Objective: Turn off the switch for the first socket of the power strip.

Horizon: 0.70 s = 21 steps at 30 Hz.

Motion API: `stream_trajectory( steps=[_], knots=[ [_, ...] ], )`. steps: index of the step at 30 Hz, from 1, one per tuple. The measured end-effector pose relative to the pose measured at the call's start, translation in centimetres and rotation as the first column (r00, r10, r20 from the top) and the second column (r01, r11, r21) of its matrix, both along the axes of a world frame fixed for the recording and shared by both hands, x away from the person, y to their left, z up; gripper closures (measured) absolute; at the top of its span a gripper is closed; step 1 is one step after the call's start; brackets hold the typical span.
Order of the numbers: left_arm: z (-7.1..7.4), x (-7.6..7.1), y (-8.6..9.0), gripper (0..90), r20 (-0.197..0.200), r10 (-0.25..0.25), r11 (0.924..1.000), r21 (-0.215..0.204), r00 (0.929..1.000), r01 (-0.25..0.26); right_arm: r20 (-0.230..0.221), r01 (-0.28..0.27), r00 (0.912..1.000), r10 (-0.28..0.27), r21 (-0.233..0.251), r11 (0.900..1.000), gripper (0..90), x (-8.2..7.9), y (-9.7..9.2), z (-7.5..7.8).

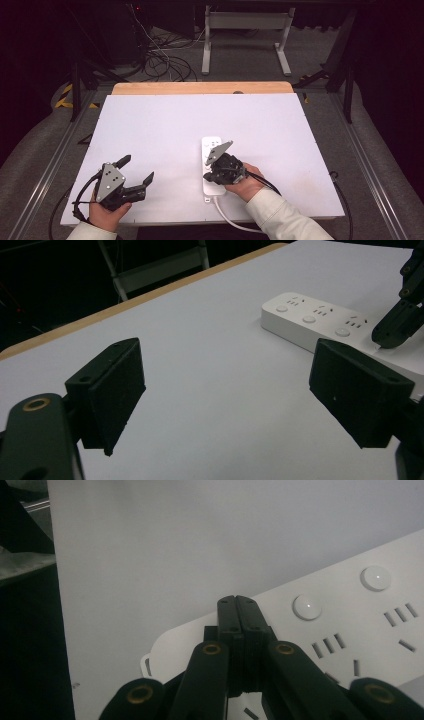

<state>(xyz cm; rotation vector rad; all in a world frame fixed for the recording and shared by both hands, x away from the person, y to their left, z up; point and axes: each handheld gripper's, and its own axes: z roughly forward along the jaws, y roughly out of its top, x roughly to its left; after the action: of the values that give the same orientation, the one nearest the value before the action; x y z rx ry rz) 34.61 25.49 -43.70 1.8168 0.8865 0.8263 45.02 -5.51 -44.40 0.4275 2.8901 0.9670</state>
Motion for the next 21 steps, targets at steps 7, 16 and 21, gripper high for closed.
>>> stream_trajectory(
  steps=[7, 16, 21],
  knots=[
    [0.02, -0.03, -0.01, 14.9, 0.001, -0.001, 1.0000, 0.001, 1.0000, 0.001, 0.015, 0.000, 0.9999, 0.000, -0.004, 1.0000, 90.0, -0.15, 0.00, -0.23],
    [0.02, -0.02, -0.03, 14.9, 0.001, 0.000, 1.0000, 0.001, 1.0000, 0.000, 0.035, 0.007, 0.9994, -0.008, 0.005, 1.0000, 90.0, -0.45, -0.10, -0.37],
    [0.05, -0.09, 0.02, 14.9, 0.002, 0.002, 1.0000, 0.000, 1.0000, -0.002, 0.033, 0.012, 0.9994, -0.012, 0.010, 0.9999, 90.0, -0.49, -0.15, -0.42]
  ],
)
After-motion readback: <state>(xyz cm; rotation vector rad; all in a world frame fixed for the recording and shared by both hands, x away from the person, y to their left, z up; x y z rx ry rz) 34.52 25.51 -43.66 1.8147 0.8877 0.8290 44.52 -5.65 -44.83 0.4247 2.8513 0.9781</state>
